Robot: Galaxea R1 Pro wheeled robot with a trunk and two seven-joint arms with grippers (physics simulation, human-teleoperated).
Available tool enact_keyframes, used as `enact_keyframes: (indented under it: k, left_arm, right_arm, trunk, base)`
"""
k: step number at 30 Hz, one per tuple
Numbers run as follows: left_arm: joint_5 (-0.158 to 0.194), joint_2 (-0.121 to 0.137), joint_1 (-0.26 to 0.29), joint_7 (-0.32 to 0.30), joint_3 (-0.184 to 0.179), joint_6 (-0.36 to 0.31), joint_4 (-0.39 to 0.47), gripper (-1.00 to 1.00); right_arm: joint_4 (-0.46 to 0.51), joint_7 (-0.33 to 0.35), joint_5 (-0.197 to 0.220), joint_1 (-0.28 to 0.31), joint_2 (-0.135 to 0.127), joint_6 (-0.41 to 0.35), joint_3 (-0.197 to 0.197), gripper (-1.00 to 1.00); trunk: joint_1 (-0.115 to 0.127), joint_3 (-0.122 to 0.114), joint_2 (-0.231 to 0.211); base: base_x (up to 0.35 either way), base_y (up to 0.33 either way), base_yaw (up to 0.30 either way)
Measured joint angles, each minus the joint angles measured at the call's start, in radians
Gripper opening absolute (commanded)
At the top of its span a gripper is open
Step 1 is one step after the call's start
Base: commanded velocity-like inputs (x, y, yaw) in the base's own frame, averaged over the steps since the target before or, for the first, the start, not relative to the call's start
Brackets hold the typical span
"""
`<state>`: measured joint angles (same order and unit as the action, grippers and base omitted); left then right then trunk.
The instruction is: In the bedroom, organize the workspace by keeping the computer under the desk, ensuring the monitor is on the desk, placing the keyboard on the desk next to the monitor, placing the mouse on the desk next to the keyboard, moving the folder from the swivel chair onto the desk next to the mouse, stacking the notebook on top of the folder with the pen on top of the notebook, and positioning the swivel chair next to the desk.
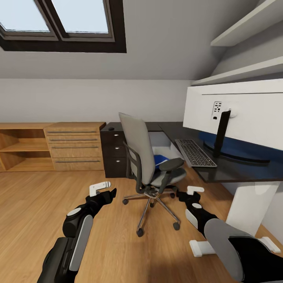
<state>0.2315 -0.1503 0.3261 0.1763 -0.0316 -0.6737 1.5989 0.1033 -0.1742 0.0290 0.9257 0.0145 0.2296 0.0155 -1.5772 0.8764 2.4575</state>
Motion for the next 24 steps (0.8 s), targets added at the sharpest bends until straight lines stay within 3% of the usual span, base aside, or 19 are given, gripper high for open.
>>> enact_keyframes:
  k: [5, 11, 24]
  left_arm:
    - [0.007, 0.0, 0.0, 0.0, -0.001, 0.0, 0.0, 1.0]
    - [0.008, 0.0, 0.0, 0.0, -0.001, 0.001, 0.0, 1.0]
    - [0.008, -0.001, 0.0, 0.0, 0.0, 0.001, 0.0, 1.0]
  right_arm:
    - [0.0, 0.0, 0.0, 0.0, 0.0, -0.008, 0.0, 1.0]
    - [0.0, 0.001, 0.0, 0.0, 0.0, -0.007, 0.0, 1.0]
    - [0.0, 0.001, -0.001, 0.0, 0.0, 0.028, 0.0, 1.0]
  trunk:
    - [0.0, 0.0, 0.0]
    - [-0.023, 0.019, 0.042]
    - [-0.029, 0.069, 0.045]
  base:
    - [0.0, 0.0, 0.0]
    - [0.0, 0.0, 0.0]
    - [0.0, 0.0, 0.0]
